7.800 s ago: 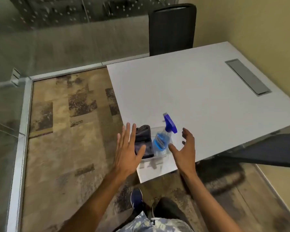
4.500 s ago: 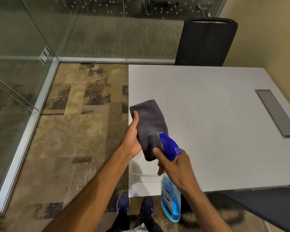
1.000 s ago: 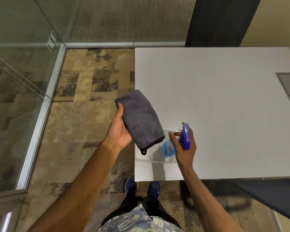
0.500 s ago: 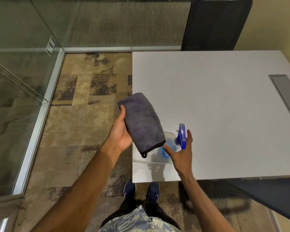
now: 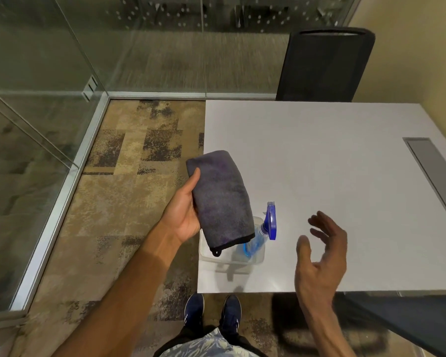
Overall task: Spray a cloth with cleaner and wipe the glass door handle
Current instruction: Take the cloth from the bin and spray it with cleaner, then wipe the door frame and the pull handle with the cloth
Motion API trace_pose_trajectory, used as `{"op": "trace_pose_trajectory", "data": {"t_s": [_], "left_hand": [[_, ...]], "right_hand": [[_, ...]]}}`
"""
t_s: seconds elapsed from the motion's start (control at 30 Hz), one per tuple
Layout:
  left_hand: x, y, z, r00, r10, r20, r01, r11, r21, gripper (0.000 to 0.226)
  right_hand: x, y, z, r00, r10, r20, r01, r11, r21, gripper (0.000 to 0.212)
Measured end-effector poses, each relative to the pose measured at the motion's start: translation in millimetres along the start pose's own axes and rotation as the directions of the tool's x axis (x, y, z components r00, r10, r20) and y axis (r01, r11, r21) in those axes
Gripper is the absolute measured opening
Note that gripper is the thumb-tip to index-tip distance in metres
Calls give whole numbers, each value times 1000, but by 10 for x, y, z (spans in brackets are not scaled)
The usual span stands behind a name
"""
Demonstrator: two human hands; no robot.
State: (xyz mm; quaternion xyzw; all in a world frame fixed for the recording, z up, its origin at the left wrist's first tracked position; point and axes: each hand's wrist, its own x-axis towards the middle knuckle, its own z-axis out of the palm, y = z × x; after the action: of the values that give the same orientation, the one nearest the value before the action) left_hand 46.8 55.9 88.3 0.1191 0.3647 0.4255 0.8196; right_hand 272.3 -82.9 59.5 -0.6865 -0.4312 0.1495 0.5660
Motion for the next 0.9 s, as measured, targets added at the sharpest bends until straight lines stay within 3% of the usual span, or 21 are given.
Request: {"op": "trace_pose_trajectory", "data": {"t_s": [0.1, 0.17, 0.27, 0.33, 0.57, 0.7, 0.8, 0.9], "left_hand": [[-155, 18, 116, 1000, -5, 23, 5, 1000, 19, 43], [-260, 29, 181, 999, -7, 33, 6, 1000, 20, 46], [-410, 47, 227, 999, 31, 16, -31, 999, 33, 59], [-521, 67, 213, 997, 80, -9, -79, 996, 40, 64], [-1004, 145, -7, 944, 310, -116, -307, 951, 46, 54], [-1323, 213, -182, 901, 385, -199, -388, 921, 27, 57], [-1560, 270, -319, 833, 470, -292, -477, 877, 51, 57], [-1840, 321, -479, 744, 550, -380, -559, 823, 97, 40]], "right_hand": [[169, -345, 88, 990, -21, 139, 13, 998, 58, 37], [266, -543, 187, 931, 76, 357, -124, 986, 114, 37], [335, -733, 327, 703, 205, 681, -372, 922, 106, 56], [310, -771, 394, 575, 198, 794, -476, 870, 128, 56], [112, -912, 609, 459, 85, 884, -454, 878, 151, 60], [-76, -1078, 758, 415, 22, 910, -438, 881, 179, 52], [-221, -1206, 885, 342, -24, 939, -444, 877, 184, 52], [-406, -1339, 1032, 263, -64, 963, -454, 872, 182, 50]]}}
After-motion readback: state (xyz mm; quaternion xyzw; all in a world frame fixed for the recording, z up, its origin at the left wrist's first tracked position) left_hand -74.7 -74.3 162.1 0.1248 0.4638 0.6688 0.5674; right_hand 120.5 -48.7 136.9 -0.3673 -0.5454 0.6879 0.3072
